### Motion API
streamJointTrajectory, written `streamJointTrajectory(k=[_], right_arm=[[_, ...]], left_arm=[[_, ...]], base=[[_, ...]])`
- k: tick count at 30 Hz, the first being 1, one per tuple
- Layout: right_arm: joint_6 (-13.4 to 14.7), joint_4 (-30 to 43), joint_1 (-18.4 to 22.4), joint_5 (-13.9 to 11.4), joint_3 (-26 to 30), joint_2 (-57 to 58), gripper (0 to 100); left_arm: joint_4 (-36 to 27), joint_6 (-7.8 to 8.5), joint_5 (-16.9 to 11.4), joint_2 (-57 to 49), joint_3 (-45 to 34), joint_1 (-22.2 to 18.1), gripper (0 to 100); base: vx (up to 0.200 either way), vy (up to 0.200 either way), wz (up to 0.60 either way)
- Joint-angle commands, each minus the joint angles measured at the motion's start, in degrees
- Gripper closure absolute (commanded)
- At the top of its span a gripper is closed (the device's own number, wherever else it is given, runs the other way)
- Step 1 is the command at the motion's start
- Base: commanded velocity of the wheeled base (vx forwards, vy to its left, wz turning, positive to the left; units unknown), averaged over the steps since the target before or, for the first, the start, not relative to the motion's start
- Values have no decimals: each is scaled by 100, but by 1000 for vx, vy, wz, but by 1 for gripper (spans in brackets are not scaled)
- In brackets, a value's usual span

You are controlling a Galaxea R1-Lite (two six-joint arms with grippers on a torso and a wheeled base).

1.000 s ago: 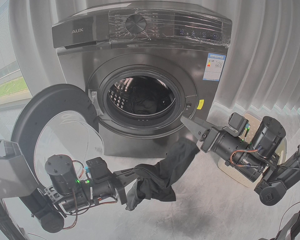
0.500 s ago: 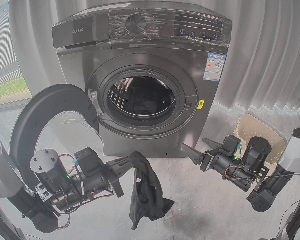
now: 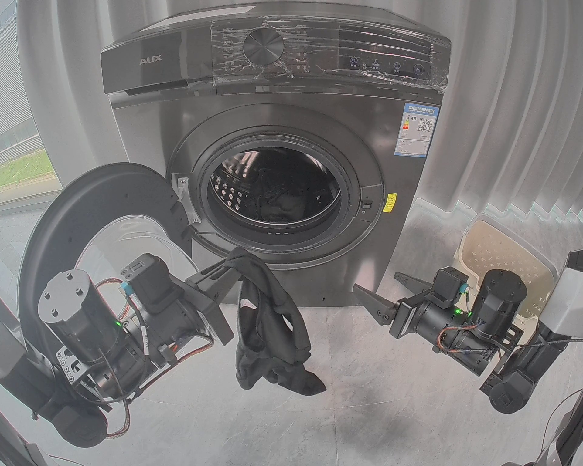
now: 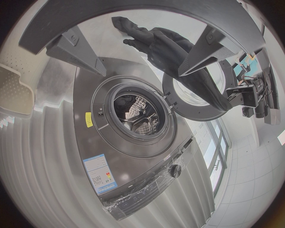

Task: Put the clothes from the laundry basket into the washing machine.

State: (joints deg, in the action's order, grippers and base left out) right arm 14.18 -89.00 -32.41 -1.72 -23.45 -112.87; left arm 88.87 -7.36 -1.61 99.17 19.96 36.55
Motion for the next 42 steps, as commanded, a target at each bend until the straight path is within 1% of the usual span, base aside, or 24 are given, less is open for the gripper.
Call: streamJointTrajectory(k=[1, 3, 9, 12, 15, 16, 18, 21, 22, 24, 29, 30, 34, 35, 36, 39, 42], right_arm=[[-161, 6, -72, -21, 52, 125, 0], [-275, 6, -37, -48, 95, 125, 0], [-293, 6, -37, -197, 122, 116, 0], [-284, 15, -98, -215, 139, 108, 0], [-275, 15, -327, -320, 148, 72, 0], [-275, 6, -380, -320, 148, 46, 0], [-293, 6, -626, -329, 157, -147, 0], [-416, 6, -898, -355, 95, -332, 0], [-451, 6, -968, -399, 60, -393, 0], [-495, -3, -1056, -470, -151, -516, 0], [-521, -3, -1223, -496, -414, -683, 0], [-556, 6, -1232, -558, -643, -815, 0], [-618, 6, -1223, -760, -1021, -1044, 0], [-618, 6, -1223, -760, -1021, -1044, 0], [-644, 6, -1232, -830, -1188, -1193, 0], [-653, 6, -1285, -848, -1311, -1360, 0], [-662, 15, -1250, -848, -1522, -1615, 0]], left_arm=[[-1, 7, 135, -47, 8, 10, 100], [-1, -2, 152, -21, 8, 2, 100], [-1, -2, 152, -29, 61, 2, 100], [-1, 7, 135, -29, 131, 19, 100], [-1, -37, 143, -21, 325, 133, 100], [-1, -37, 143, -21, 360, 142, 100], [-1, -46, 143, -29, 527, 160, 100], [-1, -63, 135, -38, 553, 169, 100], [-1, -90, 135, -29, 553, 169, 100], [-1, -160, 135, -29, 553, 177, 100], [-1, -187, 135, -38, 588, 265, 100], [-1, -187, 135, -65, 588, 300, 100], [-1, -195, 117, -91, 606, 300, 100], [-1, -195, 108, -100, 615, 309, 100], [8, -195, 108, -100, 615, 309, 100], [8, -195, 99, -100, 624, 344, 100], [8, -195, 99, -100, 650, 344, 100]], base=[[0, 0, 0], [0, 0, 0], [0, 0, 0], [0, 0, 0], [0, 0, 0], [0, 0, 0], [0, 0, 0], [0, 0, 0], [0, 0, 0], [0, 0, 0], [0, 0, 0], [0, 0, 0], [0, 0, 0], [0, 0, 0], [0, 0, 0], [0, 0, 0], [0, 0, 0]])
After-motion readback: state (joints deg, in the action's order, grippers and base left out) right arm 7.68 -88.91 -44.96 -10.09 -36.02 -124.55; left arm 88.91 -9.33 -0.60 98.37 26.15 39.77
